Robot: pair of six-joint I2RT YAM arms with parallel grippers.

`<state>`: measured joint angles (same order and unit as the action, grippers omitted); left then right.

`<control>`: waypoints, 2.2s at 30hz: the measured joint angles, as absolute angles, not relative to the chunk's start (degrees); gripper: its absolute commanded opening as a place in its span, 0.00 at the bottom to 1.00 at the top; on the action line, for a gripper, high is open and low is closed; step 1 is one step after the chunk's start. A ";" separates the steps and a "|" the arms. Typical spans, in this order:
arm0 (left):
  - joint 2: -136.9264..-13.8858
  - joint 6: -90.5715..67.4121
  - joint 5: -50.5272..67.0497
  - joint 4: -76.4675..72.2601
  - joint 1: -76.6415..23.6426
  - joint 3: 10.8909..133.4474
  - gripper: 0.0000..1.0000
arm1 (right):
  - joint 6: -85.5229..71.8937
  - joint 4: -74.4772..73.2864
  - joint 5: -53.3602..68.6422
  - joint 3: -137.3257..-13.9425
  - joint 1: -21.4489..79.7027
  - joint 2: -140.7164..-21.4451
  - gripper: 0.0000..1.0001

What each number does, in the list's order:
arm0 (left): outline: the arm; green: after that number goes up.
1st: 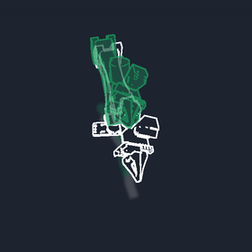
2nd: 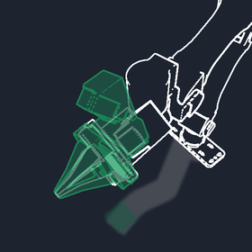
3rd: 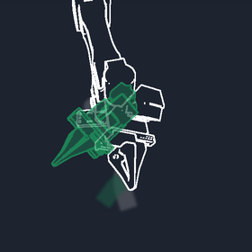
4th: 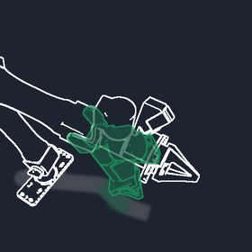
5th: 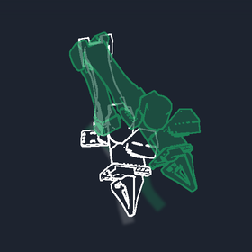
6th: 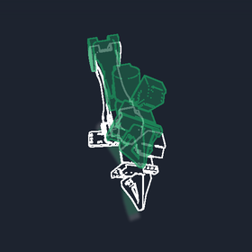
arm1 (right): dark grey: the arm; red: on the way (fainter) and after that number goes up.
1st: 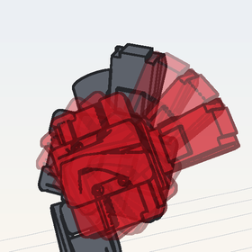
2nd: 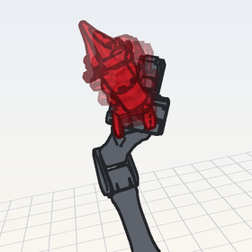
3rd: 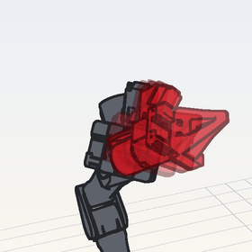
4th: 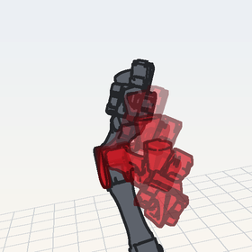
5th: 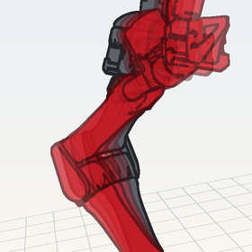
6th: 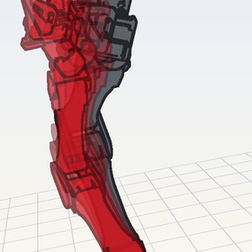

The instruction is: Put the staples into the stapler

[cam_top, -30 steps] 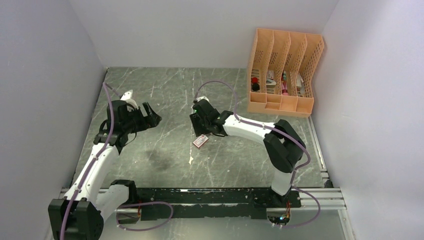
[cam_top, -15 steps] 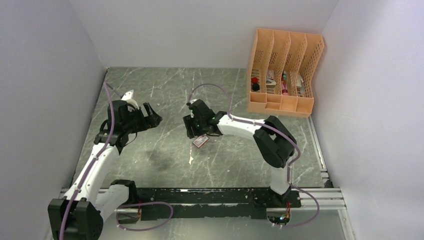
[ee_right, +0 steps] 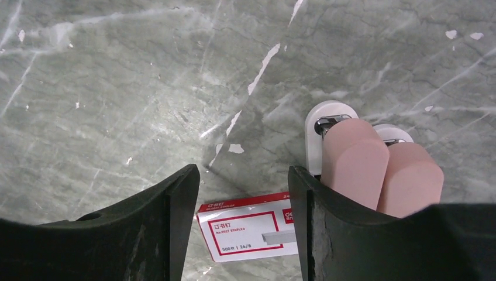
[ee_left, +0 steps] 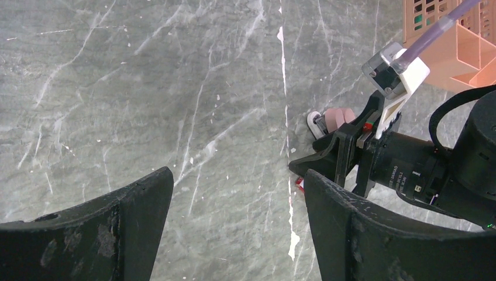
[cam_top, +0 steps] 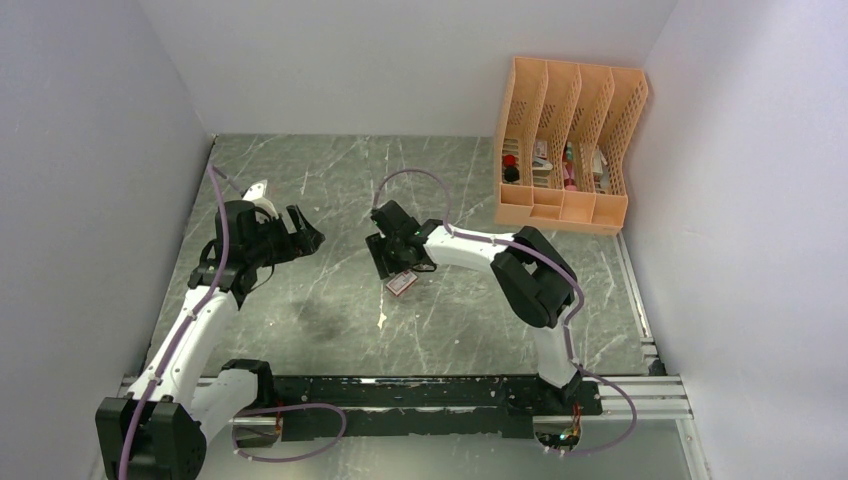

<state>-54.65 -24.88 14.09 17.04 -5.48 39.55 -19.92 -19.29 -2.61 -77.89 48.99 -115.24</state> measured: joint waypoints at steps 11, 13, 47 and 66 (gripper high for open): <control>-55.16 -24.97 14.17 17.02 -5.48 39.55 0.87 | -20.60 -21.23 -4.27 -78.00 49.32 -115.09 0.71; -55.18 -25.15 14.17 17.02 -5.48 39.55 0.87 | -20.78 -21.50 -4.25 -77.69 49.32 -114.83 0.72; -59.18 -19.03 16.56 10.20 -5.50 39.79 0.99 | -26.85 -19.29 0.40 -67.00 48.73 -105.10 0.82; -62.57 -18.87 18.09 8.78 -5.52 45.25 0.99 | -18.17 -14.87 7.25 -63.26 45.84 -99.46 0.85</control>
<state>-62.57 -18.87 18.09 8.78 -5.52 45.25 -18.17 -14.87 7.25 -63.26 45.84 -99.46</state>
